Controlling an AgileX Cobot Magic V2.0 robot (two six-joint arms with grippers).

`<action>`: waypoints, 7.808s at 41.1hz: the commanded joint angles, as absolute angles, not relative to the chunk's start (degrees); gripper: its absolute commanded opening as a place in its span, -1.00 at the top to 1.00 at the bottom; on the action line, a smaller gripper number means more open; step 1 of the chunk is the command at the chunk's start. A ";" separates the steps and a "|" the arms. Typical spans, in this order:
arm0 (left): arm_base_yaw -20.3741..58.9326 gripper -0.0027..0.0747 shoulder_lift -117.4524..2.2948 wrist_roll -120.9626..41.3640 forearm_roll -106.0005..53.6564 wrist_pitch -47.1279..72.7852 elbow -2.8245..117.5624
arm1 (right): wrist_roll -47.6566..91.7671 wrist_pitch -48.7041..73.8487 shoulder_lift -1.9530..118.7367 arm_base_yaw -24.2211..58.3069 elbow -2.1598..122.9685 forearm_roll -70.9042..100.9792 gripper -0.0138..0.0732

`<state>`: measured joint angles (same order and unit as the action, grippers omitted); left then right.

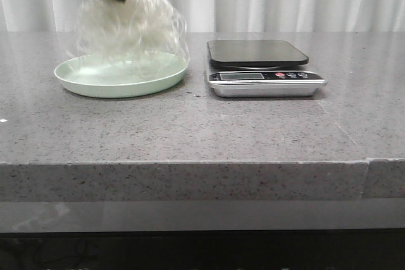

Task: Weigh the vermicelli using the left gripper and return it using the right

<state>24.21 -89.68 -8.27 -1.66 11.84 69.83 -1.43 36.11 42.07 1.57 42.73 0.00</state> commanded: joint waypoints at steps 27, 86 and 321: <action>37.91 0.56 -100.93 -8.07 -2.09 2.98 96.24 | -1.21 32.00 42.39 1.30 44.30 -0.57 -0.57; 39.74 -0.26 -71.70 -8.07 -2.48 37.98 90.09 | -1.21 30.24 42.39 1.30 44.30 -0.57 -0.57; 39.74 -0.26 -36.56 -7.09 -4.61 34.46 52.41 | -4.74 46.11 36.28 37.43 51.70 -6.66 -0.52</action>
